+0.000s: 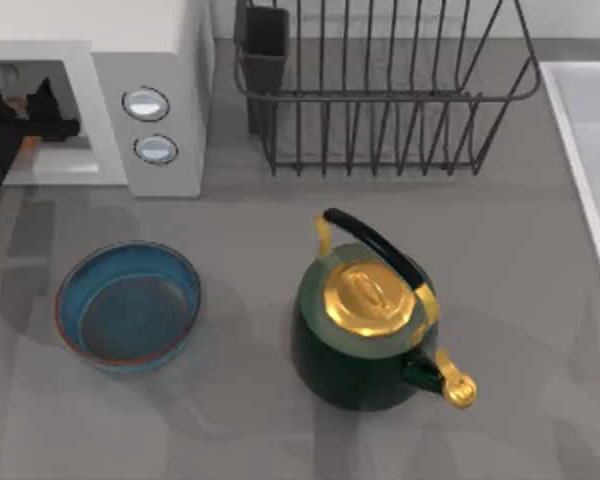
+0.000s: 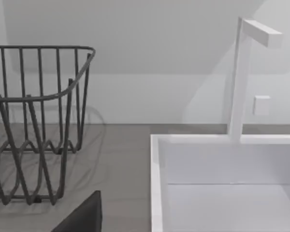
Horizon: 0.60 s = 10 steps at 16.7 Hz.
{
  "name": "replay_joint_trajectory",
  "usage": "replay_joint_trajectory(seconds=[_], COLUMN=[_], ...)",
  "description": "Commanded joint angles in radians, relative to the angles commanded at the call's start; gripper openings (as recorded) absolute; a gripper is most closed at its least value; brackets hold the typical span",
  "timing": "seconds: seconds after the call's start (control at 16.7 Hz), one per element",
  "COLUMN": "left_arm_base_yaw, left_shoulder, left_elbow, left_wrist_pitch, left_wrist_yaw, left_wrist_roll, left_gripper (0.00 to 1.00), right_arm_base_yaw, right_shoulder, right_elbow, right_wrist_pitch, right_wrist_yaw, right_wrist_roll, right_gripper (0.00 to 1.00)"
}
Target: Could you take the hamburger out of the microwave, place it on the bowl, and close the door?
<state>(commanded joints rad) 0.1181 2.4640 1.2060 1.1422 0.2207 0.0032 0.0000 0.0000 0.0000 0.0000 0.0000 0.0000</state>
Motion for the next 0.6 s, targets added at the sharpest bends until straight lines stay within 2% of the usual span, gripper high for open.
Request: replay_joint_trajectory(seconds=[0.36, 0.6], left_arm_base_yaw=[0.039, 0.068], left_shoulder=[-0.118, -0.183], left_elbow=[-0.383, -0.542], left_wrist_pitch=[0.198, 0.279], left_wrist_yaw=[0.011, 0.004], left_wrist_roll=[0.035, 0.06], left_gripper=[0.0, 0.0], right_arm_base_yaw=[0.0, 0.0], right_shoulder=[0.0, 0.0], right_elbow=[0.0, 0.0], right_wrist_pitch=[0.0, 0.0], right_wrist_yaw=[0.0, 0.0], right_wrist_roll=[0.0, 0.0], right_gripper=[1.0, 1.0])
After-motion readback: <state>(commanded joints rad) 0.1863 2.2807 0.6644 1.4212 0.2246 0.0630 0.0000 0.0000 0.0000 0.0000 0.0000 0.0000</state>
